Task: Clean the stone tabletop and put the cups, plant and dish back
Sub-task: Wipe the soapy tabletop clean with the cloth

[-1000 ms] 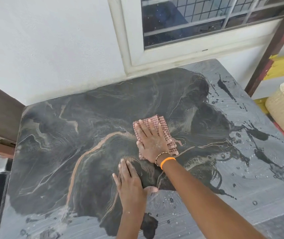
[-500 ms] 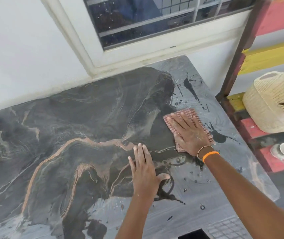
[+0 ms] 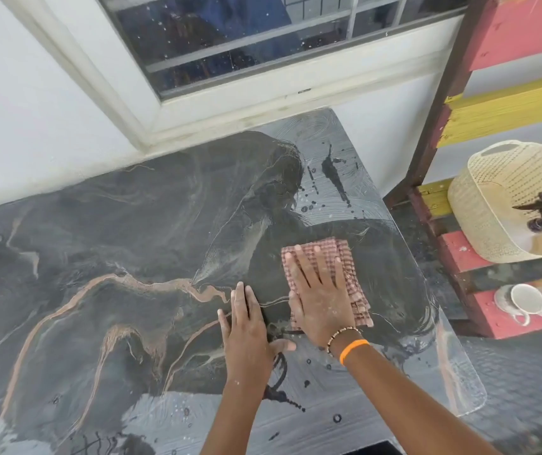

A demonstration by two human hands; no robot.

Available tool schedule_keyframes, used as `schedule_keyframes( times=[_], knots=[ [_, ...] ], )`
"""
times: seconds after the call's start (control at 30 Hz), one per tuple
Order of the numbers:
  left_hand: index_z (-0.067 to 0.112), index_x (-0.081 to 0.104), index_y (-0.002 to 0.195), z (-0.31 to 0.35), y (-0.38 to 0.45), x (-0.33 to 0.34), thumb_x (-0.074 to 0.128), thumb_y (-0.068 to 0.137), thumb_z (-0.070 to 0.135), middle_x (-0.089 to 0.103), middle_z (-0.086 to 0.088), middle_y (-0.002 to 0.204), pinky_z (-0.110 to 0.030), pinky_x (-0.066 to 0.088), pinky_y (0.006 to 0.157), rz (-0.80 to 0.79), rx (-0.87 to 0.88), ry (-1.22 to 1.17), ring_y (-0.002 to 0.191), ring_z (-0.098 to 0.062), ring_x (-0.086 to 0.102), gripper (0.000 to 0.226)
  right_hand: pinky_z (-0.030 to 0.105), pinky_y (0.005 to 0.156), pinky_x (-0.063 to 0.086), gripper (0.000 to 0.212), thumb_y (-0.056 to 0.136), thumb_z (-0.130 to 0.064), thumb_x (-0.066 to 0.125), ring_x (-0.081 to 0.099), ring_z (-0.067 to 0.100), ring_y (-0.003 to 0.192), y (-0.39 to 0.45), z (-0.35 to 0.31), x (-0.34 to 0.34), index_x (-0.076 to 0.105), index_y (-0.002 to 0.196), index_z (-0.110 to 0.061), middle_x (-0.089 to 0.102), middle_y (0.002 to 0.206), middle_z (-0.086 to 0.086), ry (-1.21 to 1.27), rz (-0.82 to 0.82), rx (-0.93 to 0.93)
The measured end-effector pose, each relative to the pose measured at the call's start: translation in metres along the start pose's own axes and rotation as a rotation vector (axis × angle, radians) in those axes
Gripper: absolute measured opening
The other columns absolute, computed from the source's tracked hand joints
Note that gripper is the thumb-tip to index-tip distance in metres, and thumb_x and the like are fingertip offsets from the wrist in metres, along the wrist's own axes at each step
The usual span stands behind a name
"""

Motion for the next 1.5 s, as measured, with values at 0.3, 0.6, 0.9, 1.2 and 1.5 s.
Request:
schedule_keyframes(
  times=[0.3,0.6,0.9,1.2,1.5],
  knots=[
    [0.008,-0.014,0.145,0.025,0.018,-0.009,0.016,0.05,0.087,-0.014,-0.009,0.156,-0.045,-0.015,0.113,0.071,-0.033,-0.062,0.143,-0.025,-0.018,0.127,0.051,0.116,0.003,0.063,0.09,-0.034,0.036,0.011,0.024,0.146,0.122,0.031,-0.015,0.012,0.149,-0.03,0.012,0.159,-0.008,0.006,-0.044,-0.22],
    [0.007,-0.018,0.144,0.055,0.046,-0.018,0.031,0.062,0.078,-0.021,-0.011,0.155,-0.048,-0.006,0.115,0.034,-0.002,0.008,0.143,-0.025,-0.017,0.119,0.056,0.115,0.009,0.061,0.091,-0.034,0.029,0.016,0.037,0.144,0.077,0.151,-0.029,0.019,0.149,-0.017,0.021,0.157,0.006,0.059,0.133,0.32],
    [0.004,-0.001,0.146,0.06,0.045,-0.027,0.042,0.059,0.076,-0.007,-0.014,0.156,-0.049,0.002,0.116,0.045,-0.022,0.003,0.142,-0.029,-0.009,0.121,0.051,0.116,0.013,0.065,0.09,-0.031,0.038,0.022,0.03,0.144,0.088,0.055,-0.016,0.018,0.15,-0.016,0.02,0.158,0.005,0.008,0.077,-0.063],
    [-0.002,0.062,0.117,0.064,0.066,-0.051,0.012,0.071,0.074,0.064,-0.016,0.12,-0.059,0.047,0.085,0.031,-0.038,0.07,0.109,-0.028,0.063,0.102,0.054,0.116,0.0,0.064,0.09,-0.036,0.035,0.009,0.024,0.147,0.212,0.03,-0.029,0.011,0.149,-0.031,0.012,0.159,-0.009,0.002,-0.024,-0.288],
    [0.002,0.03,0.142,0.066,0.088,-0.061,0.01,0.062,0.076,0.027,-0.018,0.15,-0.053,0.028,0.108,-0.017,-0.052,0.156,0.138,-0.031,0.031,0.111,0.049,0.115,0.021,0.064,0.093,-0.032,0.034,0.015,0.036,0.144,0.195,0.15,-0.048,0.011,0.151,-0.018,0.01,0.159,0.01,0.108,0.118,0.242]
  ],
)
Point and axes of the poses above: each hand's wrist, its own y-axis towards the middle knuckle, its own x-axis out of the palm, z = x × y, the point moved 4 cm from there along y, towards the middle knuckle
